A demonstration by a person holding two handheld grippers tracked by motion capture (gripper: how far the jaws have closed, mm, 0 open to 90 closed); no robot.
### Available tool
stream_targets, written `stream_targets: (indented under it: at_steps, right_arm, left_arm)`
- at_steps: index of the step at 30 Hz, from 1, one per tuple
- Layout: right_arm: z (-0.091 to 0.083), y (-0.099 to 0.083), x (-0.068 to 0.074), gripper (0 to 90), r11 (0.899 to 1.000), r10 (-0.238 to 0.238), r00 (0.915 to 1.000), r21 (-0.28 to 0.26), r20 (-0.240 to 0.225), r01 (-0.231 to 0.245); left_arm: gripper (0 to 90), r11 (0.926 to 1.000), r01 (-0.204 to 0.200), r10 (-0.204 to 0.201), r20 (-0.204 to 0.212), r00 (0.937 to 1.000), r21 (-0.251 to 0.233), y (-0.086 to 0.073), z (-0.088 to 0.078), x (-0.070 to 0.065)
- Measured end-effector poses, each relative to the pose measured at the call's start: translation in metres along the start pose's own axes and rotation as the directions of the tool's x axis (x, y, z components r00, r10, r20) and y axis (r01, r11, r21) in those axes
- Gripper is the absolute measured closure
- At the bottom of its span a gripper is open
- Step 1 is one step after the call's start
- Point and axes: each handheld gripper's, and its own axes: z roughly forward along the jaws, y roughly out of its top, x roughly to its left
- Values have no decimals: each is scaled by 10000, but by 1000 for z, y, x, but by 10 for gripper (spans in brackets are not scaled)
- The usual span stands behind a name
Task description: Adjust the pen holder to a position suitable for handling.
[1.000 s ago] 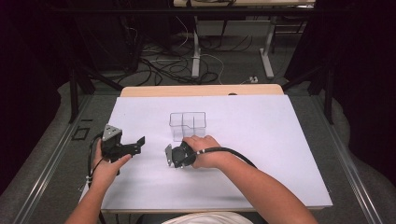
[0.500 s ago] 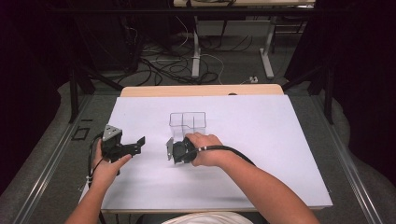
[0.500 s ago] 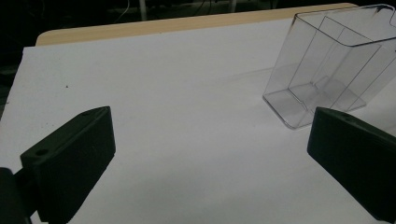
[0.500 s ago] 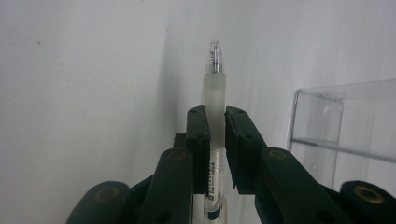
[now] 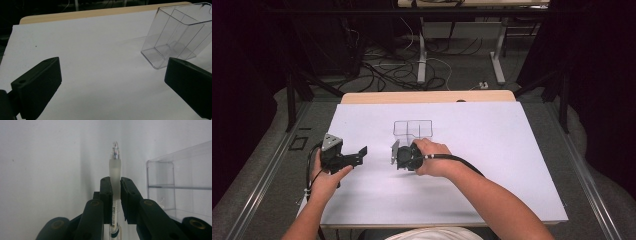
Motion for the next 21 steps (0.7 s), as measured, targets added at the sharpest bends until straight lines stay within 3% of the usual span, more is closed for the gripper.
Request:
stream_targets:
  at_steps: [5,8,9,14,18,21]
  right_arm:
    - [-6,1,-7,803,9945,930,9957,-472,-37,-931]
    - [-11,0,-13,803,9830,1664,9859,-760,-152,-1671]
    - [-11,0,-13,803,9830,1664,9859,-760,-152,-1671]
    - [-16,-1,-21,803,9576,2661,9632,-1038,-378,-2686]
    - [-21,-2,-27,803,9282,3354,9401,-1496,-604,-3407]
    - [-24,-4,-32,803,9149,3525,9332,-1839,-697,-3593]
  left_arm:
    - [9,10000,18,-18,-6,10000,3,0,0,0]
    - [9,10000,23,-23,-16,10000,2,0,0,0]
    - [9,10000,12,-12,-24,10000,-8,0,0,0]
    - [9,10000,13,-13,-29,10000,-3,0,0,0]
    - [9,10000,13,-13,-38,10000,1,0,0,0]
    - [9,10000,-3,3,-41,10000,-7,0,0,0]
